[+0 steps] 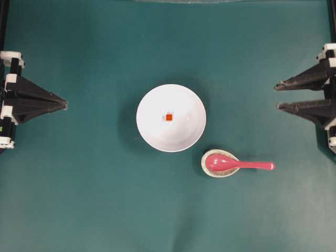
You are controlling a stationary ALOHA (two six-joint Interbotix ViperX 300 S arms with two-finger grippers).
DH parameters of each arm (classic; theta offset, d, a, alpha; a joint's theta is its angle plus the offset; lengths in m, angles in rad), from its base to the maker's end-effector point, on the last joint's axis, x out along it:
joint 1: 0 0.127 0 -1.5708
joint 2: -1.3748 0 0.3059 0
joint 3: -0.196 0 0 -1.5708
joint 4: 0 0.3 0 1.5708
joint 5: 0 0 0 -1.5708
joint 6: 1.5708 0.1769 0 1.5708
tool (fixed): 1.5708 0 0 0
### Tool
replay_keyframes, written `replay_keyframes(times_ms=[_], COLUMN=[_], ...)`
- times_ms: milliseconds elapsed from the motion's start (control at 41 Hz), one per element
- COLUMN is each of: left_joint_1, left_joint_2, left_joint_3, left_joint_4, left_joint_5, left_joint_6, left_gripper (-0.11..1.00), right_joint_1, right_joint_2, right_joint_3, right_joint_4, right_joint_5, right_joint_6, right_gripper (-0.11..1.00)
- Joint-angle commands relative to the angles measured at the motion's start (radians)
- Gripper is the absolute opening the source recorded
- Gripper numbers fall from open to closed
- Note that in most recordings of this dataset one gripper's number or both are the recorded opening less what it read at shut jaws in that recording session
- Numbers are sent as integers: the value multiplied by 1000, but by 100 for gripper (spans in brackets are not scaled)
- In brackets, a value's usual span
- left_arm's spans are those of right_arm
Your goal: Grip the spoon and scoop the red block from the bowl with right arm.
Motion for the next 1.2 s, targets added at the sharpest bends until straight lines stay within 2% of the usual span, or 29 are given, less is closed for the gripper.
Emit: replay_keyframes(times_ms=[0, 122, 341, 659, 780, 951, 1171], left_joint_1=[-3, -3, -3, -2, -2, 0, 0], left_joint_2=[3, 3, 3, 5, 6, 6, 8], left_joint_3=[-31, -31, -31, -31, -29, -29, -29], left_joint_4=[2, 2, 2, 2, 2, 2, 2], left_joint_5=[-3, -3, -2, -2, -2, -2, -2], left_joint_6=[0, -2, -2, 0, 0, 0, 0], left_gripper=[2, 2, 2, 2, 2, 2, 2], right_joint_1=[2, 2, 5, 51, 80, 133, 253], right_joint_2=[9, 15, 49, 155, 230, 353, 535], right_joint_3=[-35, -38, -29, 9, 48, 109, 155], right_joint_4=[2, 2, 3, 2, 8, 87, 190], right_joint_5=[17, 32, 14, -87, -178, -382, -614], right_joint_6=[2, 2, 3, 2, 5, 14, 15], right_gripper=[55, 61, 61, 61, 61, 61, 61])
